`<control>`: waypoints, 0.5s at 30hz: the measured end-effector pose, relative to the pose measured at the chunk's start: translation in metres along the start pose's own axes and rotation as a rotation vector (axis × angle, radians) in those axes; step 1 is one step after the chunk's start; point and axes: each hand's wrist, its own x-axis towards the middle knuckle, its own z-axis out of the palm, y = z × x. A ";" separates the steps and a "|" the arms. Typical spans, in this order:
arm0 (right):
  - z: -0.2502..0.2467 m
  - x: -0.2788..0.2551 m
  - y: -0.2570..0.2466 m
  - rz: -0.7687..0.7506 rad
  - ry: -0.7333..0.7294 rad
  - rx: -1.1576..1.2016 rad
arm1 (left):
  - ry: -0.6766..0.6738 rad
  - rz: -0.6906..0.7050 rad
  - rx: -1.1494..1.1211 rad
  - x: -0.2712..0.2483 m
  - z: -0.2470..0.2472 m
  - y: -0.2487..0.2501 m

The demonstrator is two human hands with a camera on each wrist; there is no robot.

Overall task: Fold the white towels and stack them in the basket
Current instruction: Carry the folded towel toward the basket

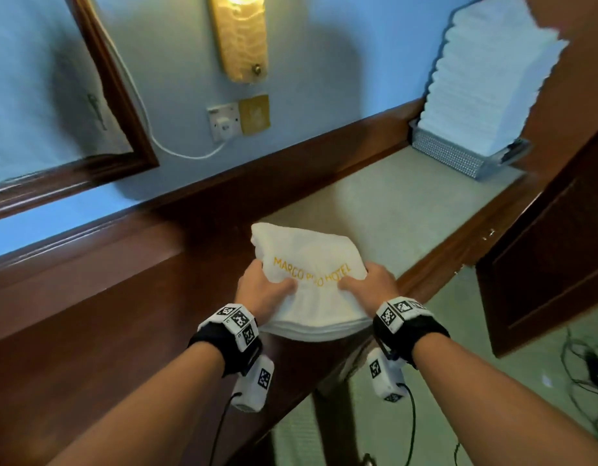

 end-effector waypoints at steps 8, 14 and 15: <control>-0.189 0.091 0.026 -0.091 0.224 -0.038 | -0.016 0.259 -0.029 0.066 0.123 0.164; -0.302 0.142 0.040 -0.155 0.349 -0.062 | -0.007 0.388 -0.152 0.104 0.196 0.270; -0.318 0.151 0.041 -0.162 0.364 -0.056 | -0.014 0.395 -0.184 0.112 0.207 0.285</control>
